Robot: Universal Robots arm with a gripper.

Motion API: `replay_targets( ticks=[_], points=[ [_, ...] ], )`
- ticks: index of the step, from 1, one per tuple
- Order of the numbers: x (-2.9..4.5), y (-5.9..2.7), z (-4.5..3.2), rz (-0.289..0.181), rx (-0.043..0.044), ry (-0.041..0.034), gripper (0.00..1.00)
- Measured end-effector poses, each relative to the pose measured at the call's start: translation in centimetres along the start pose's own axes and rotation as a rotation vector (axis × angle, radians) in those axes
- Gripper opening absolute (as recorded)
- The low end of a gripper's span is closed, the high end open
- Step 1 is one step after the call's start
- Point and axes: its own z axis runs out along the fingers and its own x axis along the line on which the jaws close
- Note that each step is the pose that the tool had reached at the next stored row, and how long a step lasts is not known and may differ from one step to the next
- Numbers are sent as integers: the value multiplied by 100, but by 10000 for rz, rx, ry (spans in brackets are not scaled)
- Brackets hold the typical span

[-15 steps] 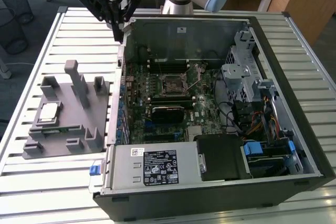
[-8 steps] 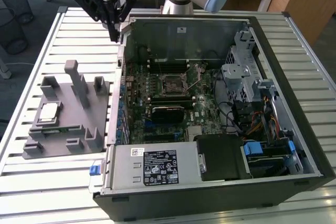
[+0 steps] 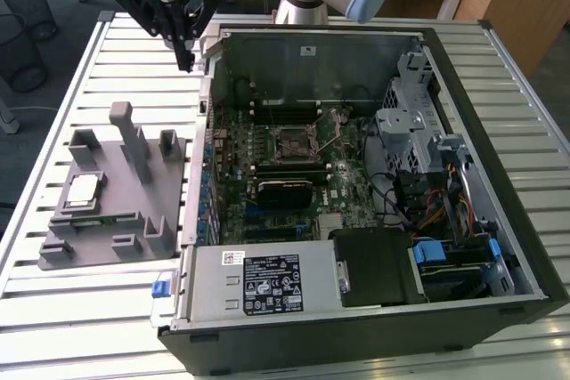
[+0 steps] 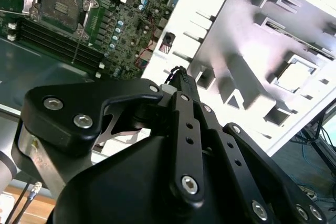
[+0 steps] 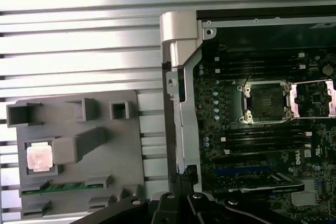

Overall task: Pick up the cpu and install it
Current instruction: 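Reach for the cpu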

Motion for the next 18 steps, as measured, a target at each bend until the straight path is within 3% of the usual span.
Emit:
replay_targets(
  ticks=[18],
  points=[
    [232, -18, 2, 0, 0, 0, 11]
  ],
)
